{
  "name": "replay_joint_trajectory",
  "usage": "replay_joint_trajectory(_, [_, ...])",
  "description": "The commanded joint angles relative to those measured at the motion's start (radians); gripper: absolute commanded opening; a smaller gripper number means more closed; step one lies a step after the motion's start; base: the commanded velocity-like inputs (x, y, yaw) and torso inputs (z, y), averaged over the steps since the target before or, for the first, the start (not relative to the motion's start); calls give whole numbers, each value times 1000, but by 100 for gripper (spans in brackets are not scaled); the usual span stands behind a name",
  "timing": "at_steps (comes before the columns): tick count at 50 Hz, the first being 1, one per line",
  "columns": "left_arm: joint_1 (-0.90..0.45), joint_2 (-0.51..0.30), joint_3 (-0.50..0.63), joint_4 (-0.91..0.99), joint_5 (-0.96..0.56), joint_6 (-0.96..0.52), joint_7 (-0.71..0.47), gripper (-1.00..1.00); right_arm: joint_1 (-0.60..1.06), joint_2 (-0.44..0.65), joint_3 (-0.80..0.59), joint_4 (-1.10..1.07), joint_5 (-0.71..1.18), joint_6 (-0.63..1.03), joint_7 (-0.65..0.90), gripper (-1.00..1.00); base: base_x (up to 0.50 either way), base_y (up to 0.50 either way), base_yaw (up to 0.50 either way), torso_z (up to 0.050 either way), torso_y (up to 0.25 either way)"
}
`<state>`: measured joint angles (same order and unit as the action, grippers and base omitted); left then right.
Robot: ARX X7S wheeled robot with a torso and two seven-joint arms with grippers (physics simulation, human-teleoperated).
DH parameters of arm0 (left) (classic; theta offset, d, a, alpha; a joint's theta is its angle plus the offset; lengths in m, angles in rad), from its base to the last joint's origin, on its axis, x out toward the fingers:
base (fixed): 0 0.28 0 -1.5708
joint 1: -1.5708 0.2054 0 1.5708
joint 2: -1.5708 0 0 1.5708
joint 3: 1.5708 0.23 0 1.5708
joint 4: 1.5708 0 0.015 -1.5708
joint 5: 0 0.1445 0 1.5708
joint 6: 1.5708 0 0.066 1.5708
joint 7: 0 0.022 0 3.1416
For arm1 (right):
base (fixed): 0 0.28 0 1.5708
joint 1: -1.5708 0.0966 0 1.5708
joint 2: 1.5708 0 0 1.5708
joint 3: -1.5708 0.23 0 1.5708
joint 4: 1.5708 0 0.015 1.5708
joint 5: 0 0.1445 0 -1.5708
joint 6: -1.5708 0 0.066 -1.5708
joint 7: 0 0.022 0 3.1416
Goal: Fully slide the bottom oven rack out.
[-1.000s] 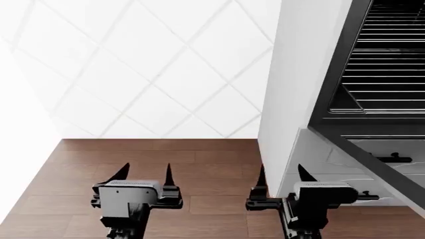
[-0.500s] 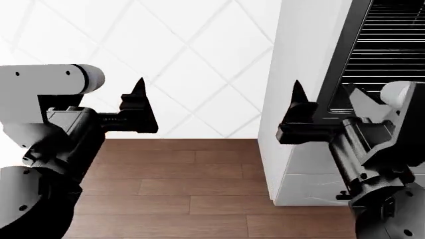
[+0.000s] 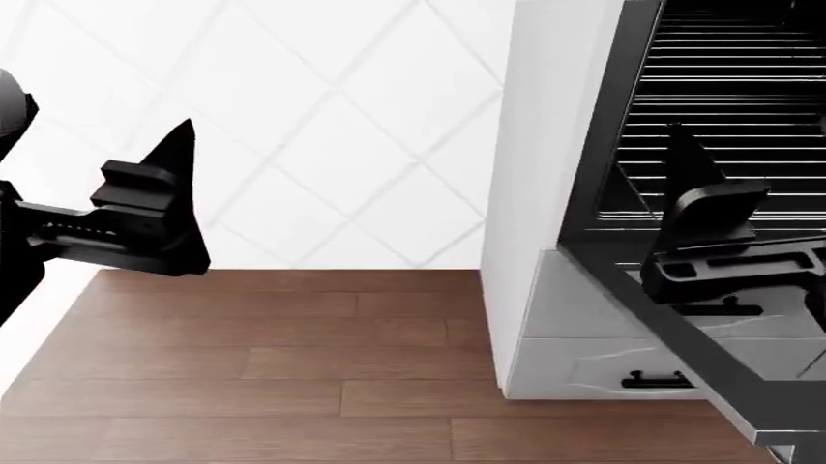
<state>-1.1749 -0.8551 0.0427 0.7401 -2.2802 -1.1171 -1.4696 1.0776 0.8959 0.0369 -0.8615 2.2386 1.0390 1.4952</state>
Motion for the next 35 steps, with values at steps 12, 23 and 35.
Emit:
replay_joint_trajectory(12, [-173, -91, 121, -67, -96, 44, -19, 100, 249, 251, -234, 66, 179, -172, 26, 100, 0, -500, 0, 0, 0])
replay_joint_trajectory(23, [-174, -91, 139, -70, -91, 84, -10, 100, 159, 290, -173, 59, 162, -221, -28, 100, 0, -500, 0, 0, 0])
replay_joint_trajectory(35, [-143, -115, 122, -59, -69, 102, 16, 100, 45, 310, -103, 33, 131, -257, -68, 100, 0, -500, 0, 0, 0])
